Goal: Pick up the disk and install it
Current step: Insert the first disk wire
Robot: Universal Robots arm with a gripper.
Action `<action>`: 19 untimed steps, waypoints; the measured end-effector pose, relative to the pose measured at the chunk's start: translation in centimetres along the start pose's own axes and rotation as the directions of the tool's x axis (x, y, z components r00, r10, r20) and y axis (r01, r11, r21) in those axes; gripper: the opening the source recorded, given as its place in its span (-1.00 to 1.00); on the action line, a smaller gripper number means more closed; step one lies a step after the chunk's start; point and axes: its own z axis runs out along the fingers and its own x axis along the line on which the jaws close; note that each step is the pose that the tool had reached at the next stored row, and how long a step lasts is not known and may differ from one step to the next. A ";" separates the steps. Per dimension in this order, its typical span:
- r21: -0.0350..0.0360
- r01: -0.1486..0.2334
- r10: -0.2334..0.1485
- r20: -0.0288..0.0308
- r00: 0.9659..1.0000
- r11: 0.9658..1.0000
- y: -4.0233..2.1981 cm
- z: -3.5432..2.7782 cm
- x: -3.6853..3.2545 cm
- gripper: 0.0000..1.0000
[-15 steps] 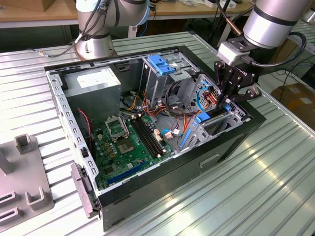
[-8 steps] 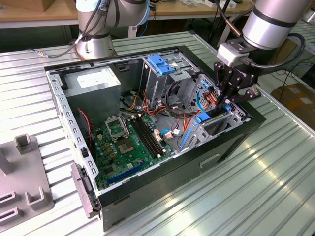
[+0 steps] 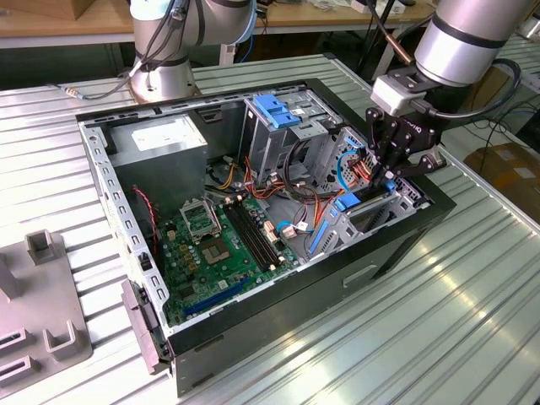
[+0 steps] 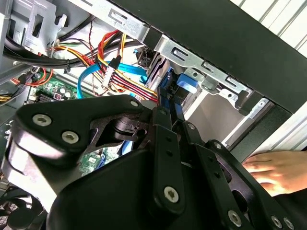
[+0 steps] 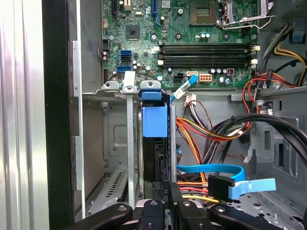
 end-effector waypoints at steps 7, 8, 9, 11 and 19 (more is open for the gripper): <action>0.000 0.000 0.000 0.001 1.000 1.000 -0.01 -0.23 0.00 -0.66; 0.000 0.000 0.000 0.000 1.000 1.000 -0.01 -0.24 0.00 -0.66; 0.000 0.000 0.000 0.000 1.000 1.000 -0.01 -0.24 0.00 -0.66; 0.000 0.000 0.000 0.000 1.000 1.000 0.02 -0.24 0.01 -0.66; 0.000 0.000 0.000 0.000 1.000 1.000 0.03 -0.23 0.09 -0.66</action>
